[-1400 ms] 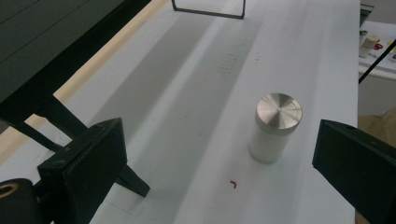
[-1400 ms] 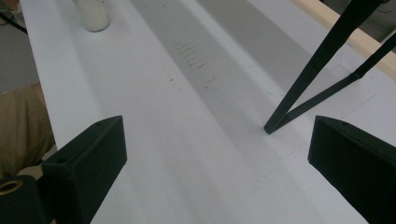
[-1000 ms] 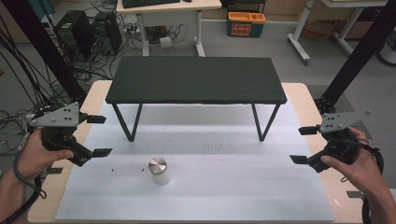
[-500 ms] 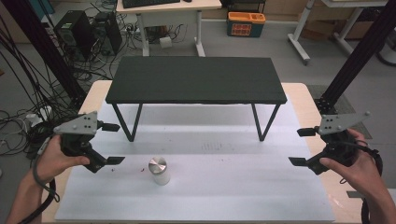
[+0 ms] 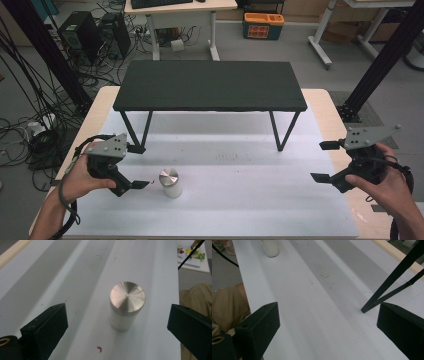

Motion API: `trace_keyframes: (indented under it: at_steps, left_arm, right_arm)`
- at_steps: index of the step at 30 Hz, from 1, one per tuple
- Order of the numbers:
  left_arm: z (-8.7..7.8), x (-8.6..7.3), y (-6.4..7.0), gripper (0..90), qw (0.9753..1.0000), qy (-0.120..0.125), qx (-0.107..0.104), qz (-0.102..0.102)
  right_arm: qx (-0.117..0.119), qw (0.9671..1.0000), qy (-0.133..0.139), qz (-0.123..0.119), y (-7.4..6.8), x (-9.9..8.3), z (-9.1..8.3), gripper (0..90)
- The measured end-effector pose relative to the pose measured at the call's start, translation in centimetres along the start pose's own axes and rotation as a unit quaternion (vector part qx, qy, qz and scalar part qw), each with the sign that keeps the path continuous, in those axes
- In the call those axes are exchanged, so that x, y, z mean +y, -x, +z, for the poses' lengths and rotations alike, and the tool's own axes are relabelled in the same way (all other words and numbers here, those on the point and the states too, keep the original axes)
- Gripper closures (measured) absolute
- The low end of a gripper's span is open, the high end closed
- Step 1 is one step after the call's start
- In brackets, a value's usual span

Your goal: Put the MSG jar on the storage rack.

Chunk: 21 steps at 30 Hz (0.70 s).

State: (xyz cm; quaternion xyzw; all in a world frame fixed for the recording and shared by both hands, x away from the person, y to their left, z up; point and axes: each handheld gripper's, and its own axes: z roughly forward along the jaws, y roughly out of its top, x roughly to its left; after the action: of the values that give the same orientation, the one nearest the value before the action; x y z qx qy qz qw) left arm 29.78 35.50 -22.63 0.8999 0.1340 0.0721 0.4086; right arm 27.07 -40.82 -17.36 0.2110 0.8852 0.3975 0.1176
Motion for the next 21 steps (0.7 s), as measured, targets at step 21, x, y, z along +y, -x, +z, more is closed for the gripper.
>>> trace_keyframes:
  at_steps: [21]
  left_arm:
    - [4.3, -0.1, 0.2, 3.4, 0.9996, -0.018, -0.02, 0.002]
  right_arm:
    - [0.001, 1.0, -0.002, -0.003, -1.4, -0.2, -0.5, 4.3]
